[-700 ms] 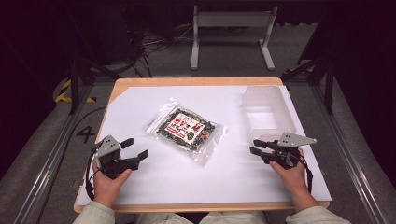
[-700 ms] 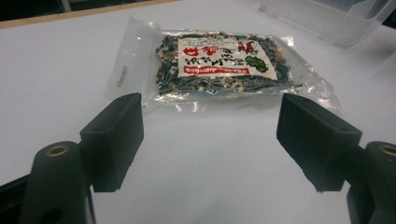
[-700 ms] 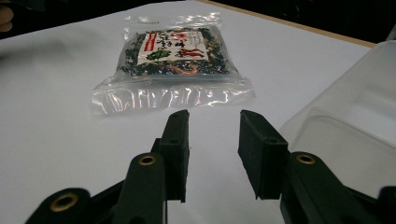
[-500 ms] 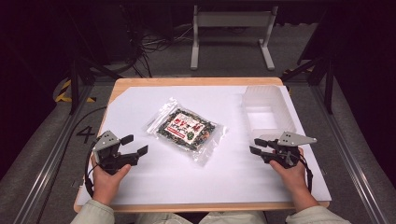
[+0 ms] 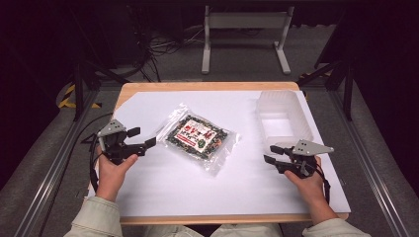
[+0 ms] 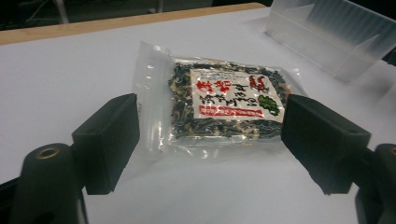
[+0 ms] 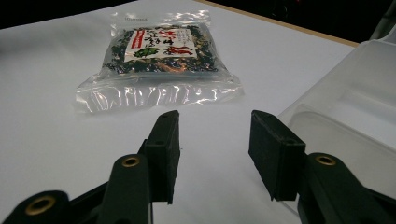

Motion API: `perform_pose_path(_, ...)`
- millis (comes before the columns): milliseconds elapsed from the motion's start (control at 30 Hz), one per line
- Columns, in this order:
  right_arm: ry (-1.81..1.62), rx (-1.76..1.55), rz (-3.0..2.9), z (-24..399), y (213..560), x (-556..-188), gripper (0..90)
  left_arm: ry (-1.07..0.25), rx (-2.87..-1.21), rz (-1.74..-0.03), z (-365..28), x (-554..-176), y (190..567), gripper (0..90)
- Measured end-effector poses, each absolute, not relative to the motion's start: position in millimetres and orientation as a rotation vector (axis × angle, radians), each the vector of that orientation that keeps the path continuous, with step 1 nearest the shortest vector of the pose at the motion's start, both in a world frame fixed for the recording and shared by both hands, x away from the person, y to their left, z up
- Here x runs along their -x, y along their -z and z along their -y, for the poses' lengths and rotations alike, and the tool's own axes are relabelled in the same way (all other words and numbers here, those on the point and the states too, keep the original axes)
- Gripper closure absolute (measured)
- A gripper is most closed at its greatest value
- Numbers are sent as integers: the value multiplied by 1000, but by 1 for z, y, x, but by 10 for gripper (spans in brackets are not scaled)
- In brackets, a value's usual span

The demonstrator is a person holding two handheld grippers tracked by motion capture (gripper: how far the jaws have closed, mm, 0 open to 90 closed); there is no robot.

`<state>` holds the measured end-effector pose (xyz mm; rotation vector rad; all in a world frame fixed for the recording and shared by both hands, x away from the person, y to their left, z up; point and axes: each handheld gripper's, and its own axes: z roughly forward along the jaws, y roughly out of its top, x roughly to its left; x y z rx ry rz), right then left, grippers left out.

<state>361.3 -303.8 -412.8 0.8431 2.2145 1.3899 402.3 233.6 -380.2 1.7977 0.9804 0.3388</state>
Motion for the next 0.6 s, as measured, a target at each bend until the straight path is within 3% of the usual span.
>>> perform_pose_path(600, -1381, -835, -2257, 301, 416, -362, 502, -307, -1787, -1018, -235, -444, 376, 179)
